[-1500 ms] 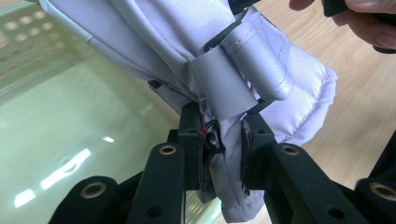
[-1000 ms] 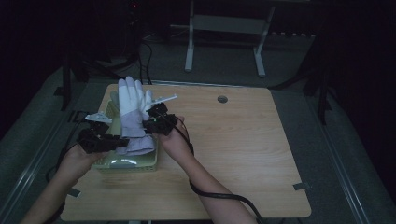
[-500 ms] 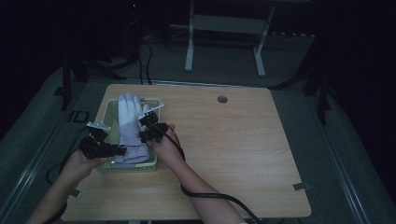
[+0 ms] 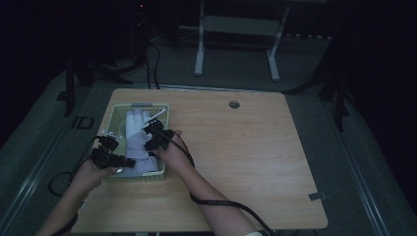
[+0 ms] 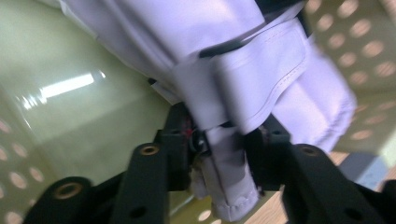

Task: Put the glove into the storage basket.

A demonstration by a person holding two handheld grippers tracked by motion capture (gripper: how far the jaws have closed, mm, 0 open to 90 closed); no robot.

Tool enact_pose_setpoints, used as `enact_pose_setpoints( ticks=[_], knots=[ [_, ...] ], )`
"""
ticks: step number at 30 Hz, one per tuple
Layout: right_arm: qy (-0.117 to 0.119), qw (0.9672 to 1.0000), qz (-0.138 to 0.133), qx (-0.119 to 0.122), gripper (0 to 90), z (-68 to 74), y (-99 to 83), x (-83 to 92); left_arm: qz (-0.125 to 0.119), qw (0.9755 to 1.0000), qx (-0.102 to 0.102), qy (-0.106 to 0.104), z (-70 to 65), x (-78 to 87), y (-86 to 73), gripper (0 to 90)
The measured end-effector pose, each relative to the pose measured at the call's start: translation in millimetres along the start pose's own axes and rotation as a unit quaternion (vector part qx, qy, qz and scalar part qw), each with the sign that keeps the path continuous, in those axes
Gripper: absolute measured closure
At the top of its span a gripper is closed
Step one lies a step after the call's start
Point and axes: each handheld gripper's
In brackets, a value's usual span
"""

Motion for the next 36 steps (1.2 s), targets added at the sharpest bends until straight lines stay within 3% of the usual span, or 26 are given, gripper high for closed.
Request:
enact_pose_setpoints(
  ticks=[1,5,6,7,8,12,16,19,24,30,36],
  knots=[
    [0.000,1.0000,-0.005,0.005,51.8,-0.3,-0.5,0.2,-0.004,1.0000,-0.002,0.005,-0.8,0.1,-0.7,50.5],
    [0.011,0.9994,-0.024,0.022,44.1,-1.0,0.8,6.9,-0.070,0.9974,-0.001,0.016,-5.8,12.8,-3.7,27.1],
    [0.011,0.9994,-0.024,0.022,44.1,-1.0,0.8,6.9,-0.070,0.9974,-0.001,0.016,-5.8,12.8,-3.7,24.3],
    [0.009,0.9991,-0.029,0.029,40.8,-0.1,1.9,10.4,-0.110,0.9938,0.003,0.021,-9.9,20.6,-4.3,24.3],
    [0.015,0.9986,-0.036,0.035,35.0,0.1,3.3,16.6,-0.118,0.9927,0.002,0.023,-11.7,22.7,-4.2,19.6],
    [0.034,0.9971,-0.053,0.043,25.9,-0.6,4.4,27.7,-0.153,0.9877,-0.015,0.028,-25.4,30.3,-4.1,14.9],
    [0.042,0.9958,-0.063,0.052,19.5,-0.8,3.3,38.8,-0.190,0.9817,0.000,0.009,-37.5,34.7,-8.0,14.1],
    [0.035,0.9946,-0.067,0.071,17.3,-2.6,-1.0,47.0,-0.198,0.9801,-0.008,0.003,-46.5,34.3,-10.8,13.2],
    [0.027,0.9936,-0.085,0.070,16.6,-10.4,-6.0,56.8,-0.196,0.9804,-0.016,-0.006,-56.5,29.0,-11.8,13.2],
    [0.021,0.9938,-0.091,0.061,16.5,-28.0,-20.9,66.5,-0.211,0.9773,-0.017,-0.015,-70.4,21.9,-10.3,13.3],
    [0.018,0.9939,-0.091,0.060,16.5,-39.5,-33.4,70.4,-0.210,0.9772,-0.025,-0.019,-80.0,15.6,-8.1,13.3]
  ],
)
Point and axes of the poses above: each handheld gripper's, and its own axes: x roughly backward along the jaws, y roughly out of its top, z roughly to its left, and after that the axes turned 8 degrees about x, right-handed
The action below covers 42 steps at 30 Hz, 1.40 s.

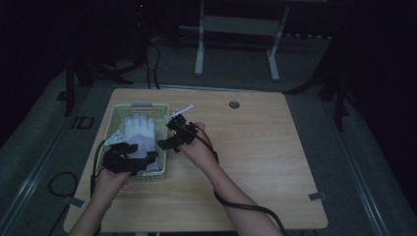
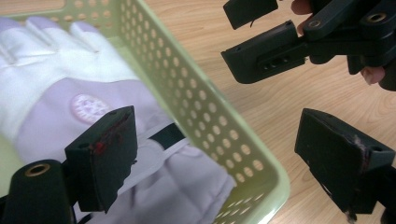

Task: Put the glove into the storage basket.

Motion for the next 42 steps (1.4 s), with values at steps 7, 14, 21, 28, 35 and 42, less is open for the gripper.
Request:
enact_pose_setpoints(
  ticks=[7,14,21,28,35,42],
  knots=[
    [-0.009,0.9999,0.002,-0.014,16.5,-18.8,-21.1,8.7,0.003,0.9998,-0.016,-0.014,-19.0,-11.3,1.5,13.3],
    [-0.018,0.9996,0.004,-0.020,16.3,-30.9,-39.5,15.9,0.008,0.9993,-0.025,-0.025,-35.2,-26.4,0.4,13.3],
    [-0.029,0.9992,0.009,-0.025,16.2,-42.7,-58.7,23.9,0.015,0.9980,-0.052,-0.032,-51.1,-38.4,-1.0,13.5],
    [-0.038,0.9987,0.008,-0.032,16.2,-53.7,-75.5,33.5,0.023,0.9968,-0.050,-0.058,-61.1,-49.5,-2.8,13.6],
    [-0.042,0.9983,0.005,-0.040,16.2,-61.8,-92.0,39.8,0.018,0.9957,-0.059,-0.069,-72.5,-60.8,-10.4,13.6],
    [-0.047,0.9980,0.012,-0.041,15.9,-68.5,-106.0,42.9,0.024,0.9942,-0.074,-0.075,-79.1,-71.5,-19.0,13.9]
  ],
)
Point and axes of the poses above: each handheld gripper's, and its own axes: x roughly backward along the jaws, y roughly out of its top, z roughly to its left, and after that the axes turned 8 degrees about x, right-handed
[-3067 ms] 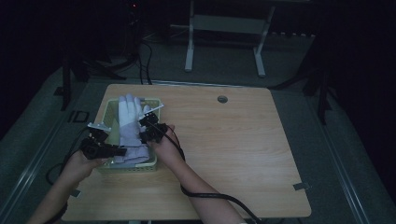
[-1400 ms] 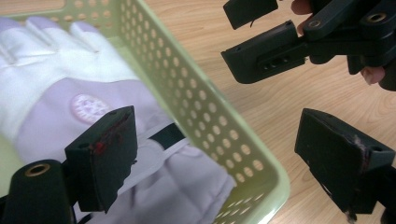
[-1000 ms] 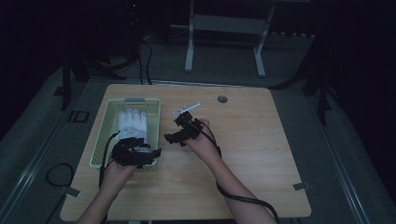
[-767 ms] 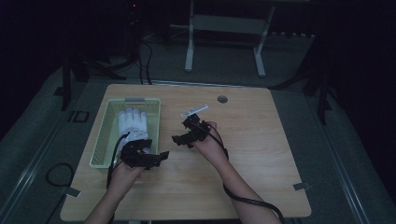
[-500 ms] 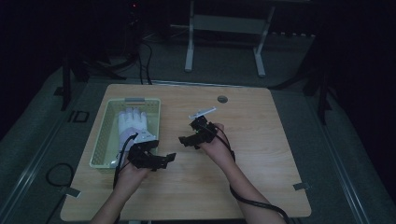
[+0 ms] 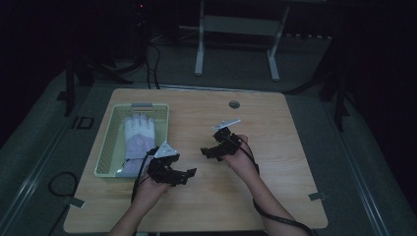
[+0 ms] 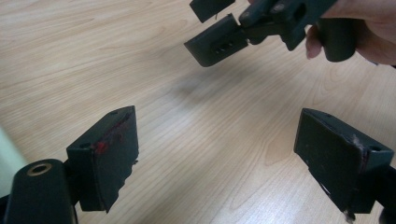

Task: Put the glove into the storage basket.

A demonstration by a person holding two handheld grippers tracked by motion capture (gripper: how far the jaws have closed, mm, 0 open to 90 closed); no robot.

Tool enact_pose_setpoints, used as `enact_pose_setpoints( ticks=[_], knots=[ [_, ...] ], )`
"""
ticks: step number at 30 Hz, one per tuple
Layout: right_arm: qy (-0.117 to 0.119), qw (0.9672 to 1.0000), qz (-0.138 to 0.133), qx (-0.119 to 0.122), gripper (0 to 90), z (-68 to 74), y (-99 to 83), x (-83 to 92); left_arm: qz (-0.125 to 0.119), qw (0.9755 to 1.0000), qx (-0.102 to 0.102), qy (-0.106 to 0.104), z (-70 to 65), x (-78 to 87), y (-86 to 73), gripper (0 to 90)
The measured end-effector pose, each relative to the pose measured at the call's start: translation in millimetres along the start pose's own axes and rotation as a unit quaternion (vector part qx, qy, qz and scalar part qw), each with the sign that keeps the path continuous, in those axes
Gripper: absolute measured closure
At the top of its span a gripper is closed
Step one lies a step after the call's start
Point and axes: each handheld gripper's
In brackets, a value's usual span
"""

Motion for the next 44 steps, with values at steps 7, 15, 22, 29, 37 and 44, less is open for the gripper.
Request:
enact_pose_setpoints(
  ticks=[7,15,22,29,37,44],
  knots=[
    [-0.002,0.9999,-0.001,-0.013,15.9,-9.6,-20.4,1.0,0.003,0.9990,-0.045,-0.001,-16.5,-11.8,-7.3,13.9],
    [-0.007,0.9997,-0.003,-0.021,15.5,-15.1,-39.3,0.4,0.031,0.9958,-0.085,-0.008,-30.3,-32.4,-18.3,13.8],
    [-0.015,0.9995,-0.005,-0.029,15.2,-20.3,-53.2,1.3,0.042,0.9950,-0.087,-0.025,-35.8,-47.5,-29.1,13.9],
    [-0.018,0.9990,-0.023,-0.035,14.5,-26.6,-67.3,3.9,0.044,0.9946,-0.086,-0.038,-41.3,-56.5,-35.6,13.8],
    [-0.025,0.9988,-0.023,-0.034,14.4,-31.8,-80.3,5.9,0.055,0.9924,-0.100,-0.046,-45.3,-60.5,-39.7,13.9],
    [-0.024,0.9988,-0.027,-0.033,14.4,-32.5,-82.0,8.0,0.060,0.9912,-0.106,-0.051,-47.8,-63.4,-41.3,13.9]
  ],
)
Point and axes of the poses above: each handheld gripper's, and its own axes: x roughly backward along the jaws, y roughly out of its top, z roughly to its left, and after that the axes turned 8 degrees about x, right-handed
